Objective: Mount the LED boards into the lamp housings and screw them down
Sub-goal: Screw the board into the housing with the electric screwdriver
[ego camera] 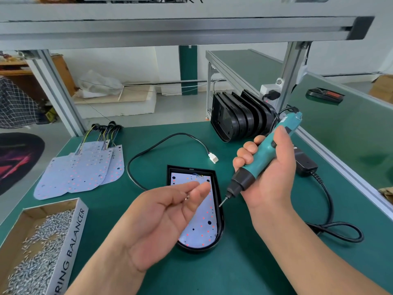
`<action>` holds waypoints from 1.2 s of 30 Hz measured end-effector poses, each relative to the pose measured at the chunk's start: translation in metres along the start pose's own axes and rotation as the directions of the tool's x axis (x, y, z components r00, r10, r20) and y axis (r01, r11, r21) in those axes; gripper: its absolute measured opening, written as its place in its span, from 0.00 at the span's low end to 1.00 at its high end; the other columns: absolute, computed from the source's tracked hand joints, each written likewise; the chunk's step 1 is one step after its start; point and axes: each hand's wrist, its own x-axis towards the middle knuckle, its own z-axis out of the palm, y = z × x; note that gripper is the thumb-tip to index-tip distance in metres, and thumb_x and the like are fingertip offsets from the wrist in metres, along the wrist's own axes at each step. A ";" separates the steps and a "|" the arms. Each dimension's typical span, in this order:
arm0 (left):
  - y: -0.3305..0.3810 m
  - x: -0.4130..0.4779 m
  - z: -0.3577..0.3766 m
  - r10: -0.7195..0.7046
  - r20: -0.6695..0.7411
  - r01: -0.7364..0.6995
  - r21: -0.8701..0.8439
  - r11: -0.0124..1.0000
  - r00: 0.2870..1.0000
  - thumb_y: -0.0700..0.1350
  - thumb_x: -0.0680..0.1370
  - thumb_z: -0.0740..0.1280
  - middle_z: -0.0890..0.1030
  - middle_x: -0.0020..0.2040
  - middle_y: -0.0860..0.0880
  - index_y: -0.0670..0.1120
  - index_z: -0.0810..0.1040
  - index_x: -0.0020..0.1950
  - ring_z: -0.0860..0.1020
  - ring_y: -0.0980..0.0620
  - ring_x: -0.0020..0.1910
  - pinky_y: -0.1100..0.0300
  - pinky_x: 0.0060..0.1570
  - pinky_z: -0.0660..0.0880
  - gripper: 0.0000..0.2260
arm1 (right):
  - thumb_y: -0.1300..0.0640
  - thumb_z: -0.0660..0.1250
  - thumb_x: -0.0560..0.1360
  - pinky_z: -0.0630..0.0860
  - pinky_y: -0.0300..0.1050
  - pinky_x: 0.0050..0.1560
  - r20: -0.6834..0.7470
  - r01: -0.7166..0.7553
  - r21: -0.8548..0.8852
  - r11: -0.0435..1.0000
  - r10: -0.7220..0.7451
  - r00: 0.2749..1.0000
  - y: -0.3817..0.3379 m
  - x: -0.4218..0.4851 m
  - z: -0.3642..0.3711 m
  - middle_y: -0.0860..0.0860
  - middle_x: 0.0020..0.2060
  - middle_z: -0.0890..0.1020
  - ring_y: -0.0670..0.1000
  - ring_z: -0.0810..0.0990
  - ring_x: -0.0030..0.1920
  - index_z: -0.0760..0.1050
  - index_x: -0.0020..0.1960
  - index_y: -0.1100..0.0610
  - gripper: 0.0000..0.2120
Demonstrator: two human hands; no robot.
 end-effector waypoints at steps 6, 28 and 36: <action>-0.003 -0.004 0.005 0.142 0.021 -0.144 0.198 0.970 0.990 0.37 0.84 0.64 0.86 0.48 0.37 0.32 0.78 0.64 0.86 0.49 0.39 0.62 0.33 0.82 0.12 | 0.42 0.68 0.81 0.73 0.42 0.31 0.015 -0.002 -0.005 1.000 0.002 1.000 0.000 -0.001 0.001 0.50 0.36 0.71 0.49 0.69 0.31 0.72 0.46 0.55 0.17; -0.020 -0.005 0.006 0.102 0.072 -0.125 0.513 0.849 0.992 0.44 0.76 0.74 0.79 0.41 0.46 0.39 0.89 0.53 0.69 0.55 0.31 0.65 0.28 0.67 0.11 | 0.42 0.68 0.81 0.72 0.41 0.31 0.030 -0.005 0.067 0.998 0.003 1.000 -0.005 -0.001 0.001 0.50 0.36 0.71 0.49 0.69 0.31 0.72 0.46 0.56 0.18; -0.030 -0.004 0.006 0.042 0.076 -0.074 0.496 0.865 0.996 0.33 0.82 0.70 0.86 0.47 0.39 0.39 0.88 0.52 0.70 0.54 0.31 0.64 0.28 0.68 0.07 | 0.39 0.67 0.80 0.71 0.41 0.32 0.045 0.030 0.074 0.997 -0.033 0.998 -0.012 -0.002 0.002 0.50 0.36 0.71 0.48 0.68 0.31 0.72 0.47 0.55 0.19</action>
